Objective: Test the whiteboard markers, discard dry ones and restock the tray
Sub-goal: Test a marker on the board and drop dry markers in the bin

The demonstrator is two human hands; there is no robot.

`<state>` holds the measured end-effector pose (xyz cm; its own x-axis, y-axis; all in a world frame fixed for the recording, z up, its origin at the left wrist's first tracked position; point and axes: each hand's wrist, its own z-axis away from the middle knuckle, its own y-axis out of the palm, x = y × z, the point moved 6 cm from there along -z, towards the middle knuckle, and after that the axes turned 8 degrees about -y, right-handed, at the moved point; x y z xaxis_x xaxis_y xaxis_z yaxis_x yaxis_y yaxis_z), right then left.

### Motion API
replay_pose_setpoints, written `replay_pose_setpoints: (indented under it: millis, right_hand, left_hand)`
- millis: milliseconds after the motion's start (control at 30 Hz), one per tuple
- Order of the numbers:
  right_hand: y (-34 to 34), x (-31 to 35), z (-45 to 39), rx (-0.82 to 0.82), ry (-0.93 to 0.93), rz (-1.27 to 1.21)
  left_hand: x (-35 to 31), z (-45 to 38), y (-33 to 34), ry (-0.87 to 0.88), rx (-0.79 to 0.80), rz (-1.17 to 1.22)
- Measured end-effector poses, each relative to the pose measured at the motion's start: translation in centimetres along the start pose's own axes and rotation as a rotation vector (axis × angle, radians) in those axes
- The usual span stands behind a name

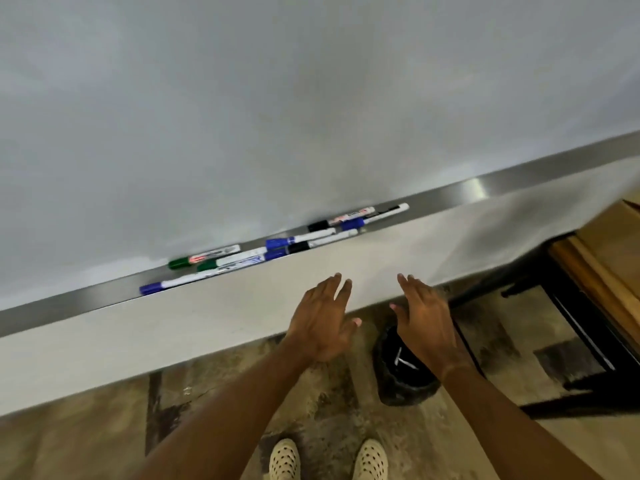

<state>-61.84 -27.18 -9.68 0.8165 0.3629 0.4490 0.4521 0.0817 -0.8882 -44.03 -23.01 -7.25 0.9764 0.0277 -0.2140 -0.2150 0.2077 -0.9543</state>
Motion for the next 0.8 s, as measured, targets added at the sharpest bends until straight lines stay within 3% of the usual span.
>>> replay_pose_setpoints:
  millis: [467,800]
  right_hand:
    - [2.6,20.0,-4.5,0.057,-0.407,-0.021]
    - [6.8,31.7,-6.4,0.039,-0.577,0.097]
  left_hand:
    - [14.9,9.1,-7.4,-0.403,-0.193,-0.067]
    - [24.7,12.6,-9.5,-0.469,-0.228,-0.085]
